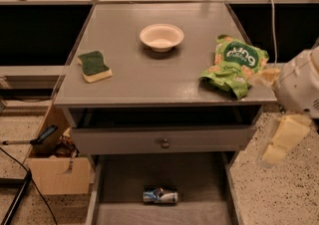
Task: Pick redbull can from middle drawer and place on counter
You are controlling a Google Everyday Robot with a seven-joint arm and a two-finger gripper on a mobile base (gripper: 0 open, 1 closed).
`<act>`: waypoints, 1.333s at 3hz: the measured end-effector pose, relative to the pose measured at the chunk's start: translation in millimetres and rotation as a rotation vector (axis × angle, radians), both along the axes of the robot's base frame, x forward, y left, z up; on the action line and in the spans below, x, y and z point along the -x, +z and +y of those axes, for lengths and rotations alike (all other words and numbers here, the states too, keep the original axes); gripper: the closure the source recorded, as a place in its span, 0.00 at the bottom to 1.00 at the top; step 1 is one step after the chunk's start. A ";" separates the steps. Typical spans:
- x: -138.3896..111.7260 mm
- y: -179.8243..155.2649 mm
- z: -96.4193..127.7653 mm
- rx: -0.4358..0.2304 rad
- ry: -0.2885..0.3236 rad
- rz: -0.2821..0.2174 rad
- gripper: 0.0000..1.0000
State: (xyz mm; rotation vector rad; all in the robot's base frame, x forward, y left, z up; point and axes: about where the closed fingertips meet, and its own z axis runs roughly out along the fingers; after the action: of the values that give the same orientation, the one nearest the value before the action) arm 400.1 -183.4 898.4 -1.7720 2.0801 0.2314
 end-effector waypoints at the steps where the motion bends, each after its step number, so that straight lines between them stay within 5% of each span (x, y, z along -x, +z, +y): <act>1: 8.0 -36.4 9.8 -0.056 0.079 0.017 0.00; 2: 16.0 -85.2 15.8 -0.119 0.118 0.051 0.00; 4: 25.8 -101.1 18.2 -0.159 0.124 0.055 0.00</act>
Offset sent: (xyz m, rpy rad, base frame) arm -0.0159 0.0188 -0.1288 0.1598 0.0883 0.1503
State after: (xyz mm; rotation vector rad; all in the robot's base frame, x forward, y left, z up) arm 374.3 -165.2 797.3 -1.8184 1.9315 0.4721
